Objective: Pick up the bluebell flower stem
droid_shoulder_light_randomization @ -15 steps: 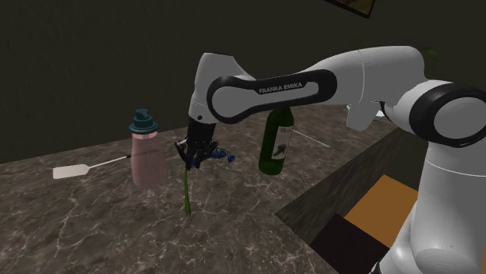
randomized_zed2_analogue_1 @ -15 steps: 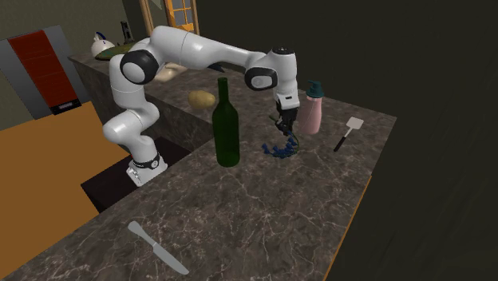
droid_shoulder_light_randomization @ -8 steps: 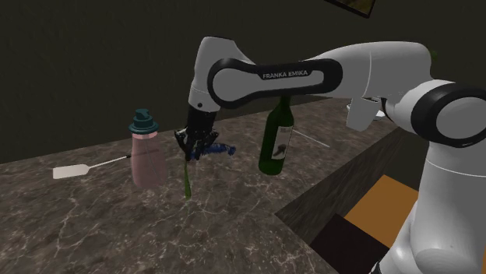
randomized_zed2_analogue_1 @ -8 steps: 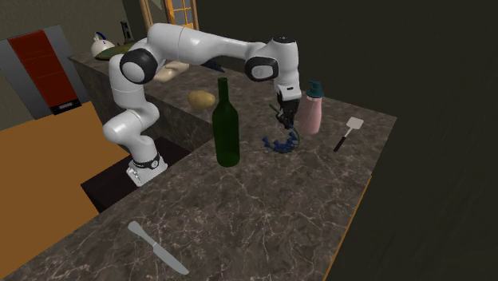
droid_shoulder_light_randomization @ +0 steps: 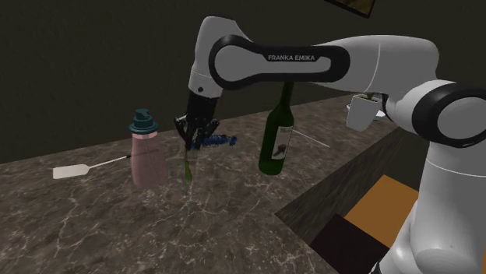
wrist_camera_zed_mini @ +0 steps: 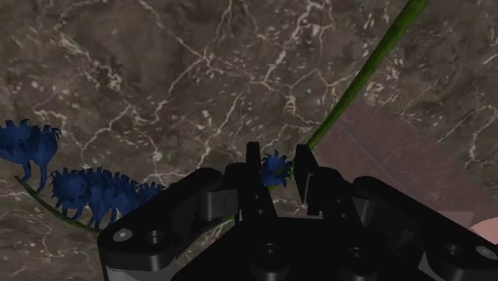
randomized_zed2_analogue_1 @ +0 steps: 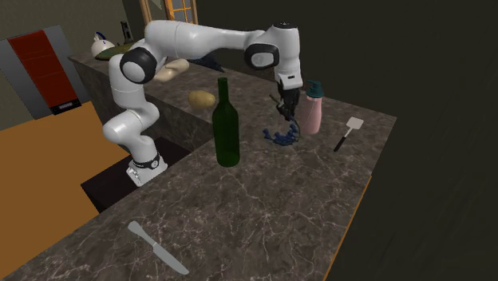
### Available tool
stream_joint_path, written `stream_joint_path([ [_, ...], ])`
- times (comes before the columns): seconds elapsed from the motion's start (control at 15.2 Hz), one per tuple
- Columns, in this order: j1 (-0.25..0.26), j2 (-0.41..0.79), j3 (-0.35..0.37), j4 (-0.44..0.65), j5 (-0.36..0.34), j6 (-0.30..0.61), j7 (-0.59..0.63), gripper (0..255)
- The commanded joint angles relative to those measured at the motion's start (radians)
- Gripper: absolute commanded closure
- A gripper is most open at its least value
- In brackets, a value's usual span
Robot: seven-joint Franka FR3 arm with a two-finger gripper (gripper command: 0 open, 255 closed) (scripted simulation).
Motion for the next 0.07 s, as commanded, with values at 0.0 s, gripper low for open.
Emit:
stream_joint_path([
  [0.0, 0.002, 0.003, 0.000, 0.013, -0.002, -0.010, 0.002, 255],
])
